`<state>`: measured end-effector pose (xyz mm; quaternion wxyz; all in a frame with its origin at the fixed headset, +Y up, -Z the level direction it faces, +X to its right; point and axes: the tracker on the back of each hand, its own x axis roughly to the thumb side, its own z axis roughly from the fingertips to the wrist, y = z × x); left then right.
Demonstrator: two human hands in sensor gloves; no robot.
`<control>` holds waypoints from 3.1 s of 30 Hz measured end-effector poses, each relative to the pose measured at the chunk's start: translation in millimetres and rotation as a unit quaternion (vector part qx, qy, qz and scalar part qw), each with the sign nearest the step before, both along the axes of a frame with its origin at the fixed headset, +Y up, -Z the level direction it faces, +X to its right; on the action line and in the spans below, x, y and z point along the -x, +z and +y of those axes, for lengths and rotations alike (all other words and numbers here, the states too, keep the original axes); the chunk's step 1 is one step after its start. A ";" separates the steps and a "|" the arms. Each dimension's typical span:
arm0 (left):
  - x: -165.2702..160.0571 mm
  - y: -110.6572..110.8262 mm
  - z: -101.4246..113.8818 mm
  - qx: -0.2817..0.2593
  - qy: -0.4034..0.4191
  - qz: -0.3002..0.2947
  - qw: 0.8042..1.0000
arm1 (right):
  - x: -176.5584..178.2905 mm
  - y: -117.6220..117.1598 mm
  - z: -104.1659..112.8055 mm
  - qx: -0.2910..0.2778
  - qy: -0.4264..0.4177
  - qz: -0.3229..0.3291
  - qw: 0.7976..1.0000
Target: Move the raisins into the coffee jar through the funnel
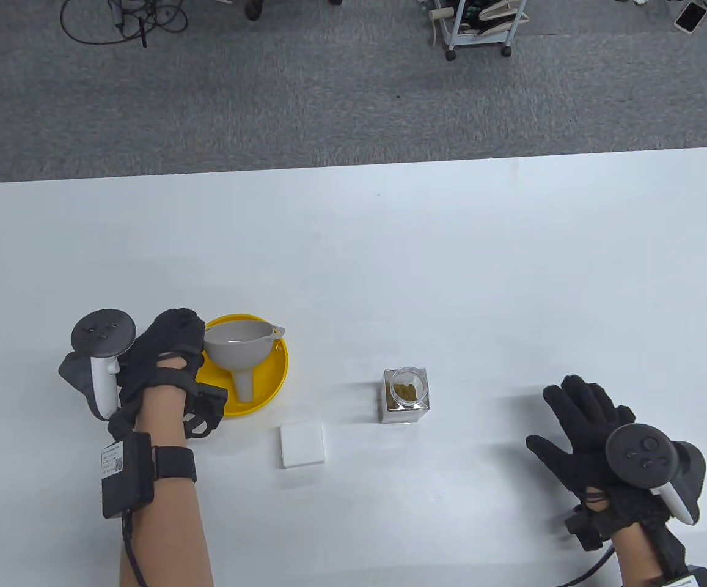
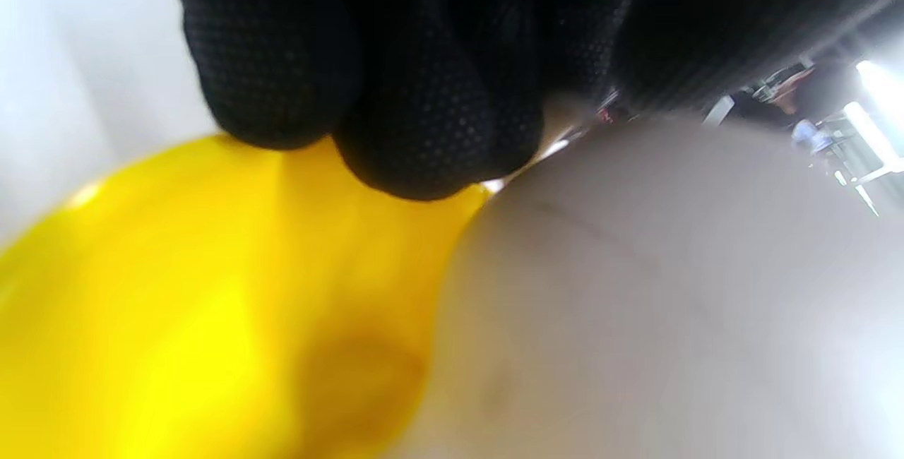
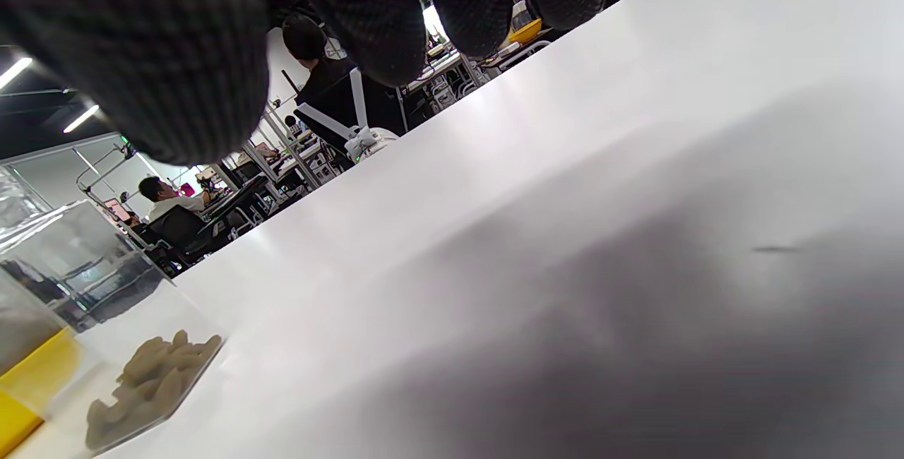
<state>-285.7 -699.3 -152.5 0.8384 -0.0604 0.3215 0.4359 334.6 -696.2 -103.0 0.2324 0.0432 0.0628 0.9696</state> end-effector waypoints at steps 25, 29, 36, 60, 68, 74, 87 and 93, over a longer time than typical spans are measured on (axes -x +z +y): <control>-34.1 146.7 17.2 -0.115 -0.369 -0.199 0.901 | 15.1 14.9 4.6 -0.022 0.019 0.019 0.999; -33.1 150.0 6.4 -0.127 -0.378 -0.204 0.894 | 17.8 16.7 3.1 -0.019 0.024 0.024 0.999; -30.2 144.3 -9.3 -0.102 -0.431 -0.227 0.867 | 22.3 15.9 -1.0 -0.013 0.036 0.028 0.999; -32.9 142.2 0.4 -0.093 -0.492 -0.253 0.828 | 38.7 8.2 -3.9 -0.014 0.044 0.035 0.998; -33.2 141.8 0.5 -0.101 -0.480 -0.253 0.834 | 74.0 -5.5 19.7 -0.003 -0.018 0.062 0.998; -33.8 141.4 -0.4 -0.106 -0.474 -0.255 0.836 | 121.9 -24.5 6.9 0.041 -0.084 0.085 0.992; -42.9 143.8 5.8 -0.121 -0.474 -0.265 0.831 | 160.6 -48.4 -27.0 0.084 -0.157 0.091 0.980; -57.0 142.8 7.1 -0.136 -0.469 -0.284 0.825 | 156.6 -50.2 -28.4 0.094 -0.169 0.096 0.976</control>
